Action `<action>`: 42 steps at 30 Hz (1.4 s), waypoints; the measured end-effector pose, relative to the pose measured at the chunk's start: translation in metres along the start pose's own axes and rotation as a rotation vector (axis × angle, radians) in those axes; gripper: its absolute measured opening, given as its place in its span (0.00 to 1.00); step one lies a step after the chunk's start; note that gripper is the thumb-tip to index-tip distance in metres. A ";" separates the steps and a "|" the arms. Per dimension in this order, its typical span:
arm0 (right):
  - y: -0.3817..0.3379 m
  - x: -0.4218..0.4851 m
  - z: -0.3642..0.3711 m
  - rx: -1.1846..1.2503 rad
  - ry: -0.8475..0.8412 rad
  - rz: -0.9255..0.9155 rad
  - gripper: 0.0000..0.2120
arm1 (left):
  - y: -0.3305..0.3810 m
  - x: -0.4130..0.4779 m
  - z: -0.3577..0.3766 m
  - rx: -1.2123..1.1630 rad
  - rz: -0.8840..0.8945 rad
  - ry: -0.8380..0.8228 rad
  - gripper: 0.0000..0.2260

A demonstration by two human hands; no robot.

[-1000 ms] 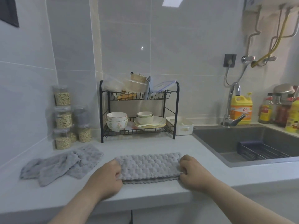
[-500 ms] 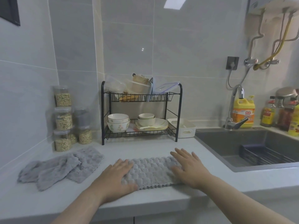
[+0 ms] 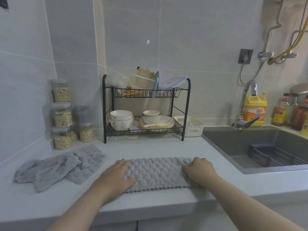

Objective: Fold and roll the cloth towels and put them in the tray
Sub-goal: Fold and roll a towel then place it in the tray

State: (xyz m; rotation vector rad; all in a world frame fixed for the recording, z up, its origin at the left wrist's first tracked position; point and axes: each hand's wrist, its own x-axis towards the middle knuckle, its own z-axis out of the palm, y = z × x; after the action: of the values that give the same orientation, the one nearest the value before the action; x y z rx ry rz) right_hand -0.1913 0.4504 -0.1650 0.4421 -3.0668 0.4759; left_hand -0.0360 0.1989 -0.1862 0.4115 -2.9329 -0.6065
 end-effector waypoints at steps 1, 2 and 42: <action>-0.003 0.003 -0.003 0.075 0.005 0.025 0.16 | 0.001 -0.001 0.000 -0.025 -0.008 0.010 0.35; -0.007 0.006 -0.008 0.123 0.015 0.022 0.13 | 0.001 -0.002 -0.001 -0.051 -0.015 0.019 0.36; -0.167 -0.015 -0.006 0.425 -0.165 -0.204 0.17 | -0.025 0.009 0.000 -0.275 -0.089 0.281 0.11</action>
State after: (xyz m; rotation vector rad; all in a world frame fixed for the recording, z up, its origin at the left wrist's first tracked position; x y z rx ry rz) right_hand -0.1306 0.3036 -0.1103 0.8291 -3.0111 1.1377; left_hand -0.0388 0.1742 -0.1961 0.5463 -2.5323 -0.8709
